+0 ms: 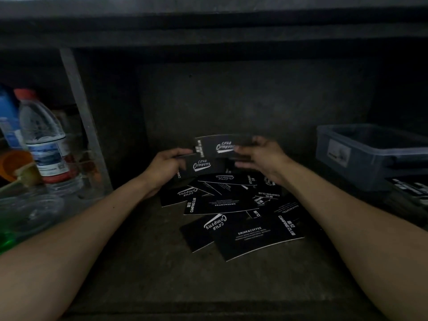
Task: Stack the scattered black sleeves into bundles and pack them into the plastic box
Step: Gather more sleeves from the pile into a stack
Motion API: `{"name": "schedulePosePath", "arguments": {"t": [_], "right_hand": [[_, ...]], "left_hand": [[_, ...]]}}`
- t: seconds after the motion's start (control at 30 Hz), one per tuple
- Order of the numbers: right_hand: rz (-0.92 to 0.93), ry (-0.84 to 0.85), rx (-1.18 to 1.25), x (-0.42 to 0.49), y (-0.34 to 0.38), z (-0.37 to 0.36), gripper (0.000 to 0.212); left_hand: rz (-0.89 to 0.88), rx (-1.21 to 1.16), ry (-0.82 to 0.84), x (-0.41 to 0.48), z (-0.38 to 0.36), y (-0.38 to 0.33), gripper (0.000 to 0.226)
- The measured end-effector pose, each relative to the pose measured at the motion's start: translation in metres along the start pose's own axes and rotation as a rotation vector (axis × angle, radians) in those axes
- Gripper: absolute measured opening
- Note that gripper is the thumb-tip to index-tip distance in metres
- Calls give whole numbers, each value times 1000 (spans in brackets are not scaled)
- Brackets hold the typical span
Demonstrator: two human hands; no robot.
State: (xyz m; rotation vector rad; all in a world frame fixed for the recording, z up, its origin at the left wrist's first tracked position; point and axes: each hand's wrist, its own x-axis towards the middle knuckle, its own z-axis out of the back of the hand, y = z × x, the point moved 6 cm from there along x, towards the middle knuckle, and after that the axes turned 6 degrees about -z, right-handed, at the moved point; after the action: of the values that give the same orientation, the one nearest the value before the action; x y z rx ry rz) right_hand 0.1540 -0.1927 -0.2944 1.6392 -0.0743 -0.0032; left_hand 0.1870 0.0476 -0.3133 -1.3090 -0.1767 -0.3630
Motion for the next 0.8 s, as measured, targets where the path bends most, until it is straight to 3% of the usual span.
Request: {"name": "schedulePosePath", "arguments": {"t": [0.13,0.2,0.3,0.37,0.47,0.53,0.6,0.7,0.8], "right_hand": [[82,-152,-812,9,-15,-5,29],[122,-167,-984,9,-8,-9,42],[-10,27,-940,7,-11,-12,66],[-49,95,-932,7,-12,-9,65],[0,61,-891,8,3,2,45],[8,37,-766,5,15,12,27],[10,-6,-580,1,24,21,24],[25,-106,-323,0,27,31,33],[24,-61,-197,2,22,25,55]], "left_hand": [[-28,88,78,-4,-4,-3,40],[-107,136,55,-2,-4,-4,37],[-113,167,-20,1,1,-1,40],[-87,145,-92,5,9,0,41],[-67,71,-187,8,20,0,38],[-33,55,-199,8,22,3,38],[-3,47,-158,7,18,5,39],[1,25,-94,3,7,2,39],[-32,35,-57,1,2,-2,42]]}}
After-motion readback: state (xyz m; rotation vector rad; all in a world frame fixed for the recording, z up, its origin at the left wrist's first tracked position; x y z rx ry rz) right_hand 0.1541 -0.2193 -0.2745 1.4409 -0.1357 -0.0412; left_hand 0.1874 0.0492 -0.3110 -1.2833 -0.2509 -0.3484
